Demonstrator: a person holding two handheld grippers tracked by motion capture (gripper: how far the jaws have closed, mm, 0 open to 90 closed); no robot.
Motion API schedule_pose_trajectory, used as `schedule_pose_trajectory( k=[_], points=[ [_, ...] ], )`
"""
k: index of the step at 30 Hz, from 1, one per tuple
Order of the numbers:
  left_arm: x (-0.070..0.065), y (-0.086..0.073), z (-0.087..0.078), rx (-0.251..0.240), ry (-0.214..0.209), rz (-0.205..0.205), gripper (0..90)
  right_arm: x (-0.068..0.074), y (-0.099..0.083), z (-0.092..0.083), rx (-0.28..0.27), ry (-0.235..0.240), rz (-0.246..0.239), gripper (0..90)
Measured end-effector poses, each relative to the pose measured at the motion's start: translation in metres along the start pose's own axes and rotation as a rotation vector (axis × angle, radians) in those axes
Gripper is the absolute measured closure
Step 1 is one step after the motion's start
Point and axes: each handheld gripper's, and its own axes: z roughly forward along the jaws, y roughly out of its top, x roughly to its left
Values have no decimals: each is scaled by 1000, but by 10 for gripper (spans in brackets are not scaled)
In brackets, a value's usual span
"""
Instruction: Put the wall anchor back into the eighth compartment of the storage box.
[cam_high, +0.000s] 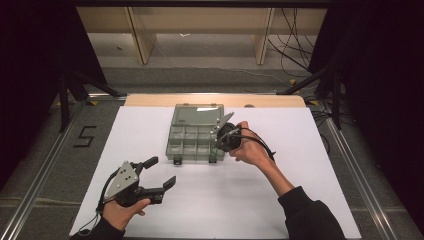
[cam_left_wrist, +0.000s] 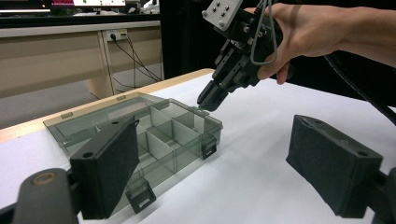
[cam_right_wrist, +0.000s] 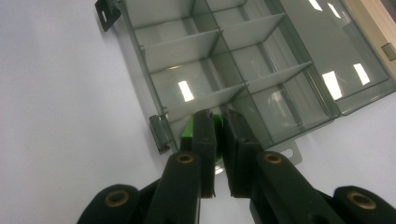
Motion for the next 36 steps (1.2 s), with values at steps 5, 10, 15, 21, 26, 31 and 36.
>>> schedule_pose_trajectory(
  k=[5,10,15,21,26,31,36],
  points=[
    [0,0,0,1,-1,2,158,0,1,6,-1,-4,6,845],
    [0,0,-1,3,-3,6,158,-1,4,15,-5,-4,9,844],
    [0,0,-1,2,-4,7,158,-1,3,19,17,-10,13,844],
    [0,0,-1,4,-4,9,158,-2,1,22,22,-7,17,839],
    [0,0,-1,0,-4,5,158,-4,0,21,19,-14,35,747],
    [0,0,-1,-2,-4,5,158,-2,3,16,-18,-33,70,556],
    [-1,1,-1,-2,-4,6,158,1,4,4,-76,-53,94,418]
  ],
)
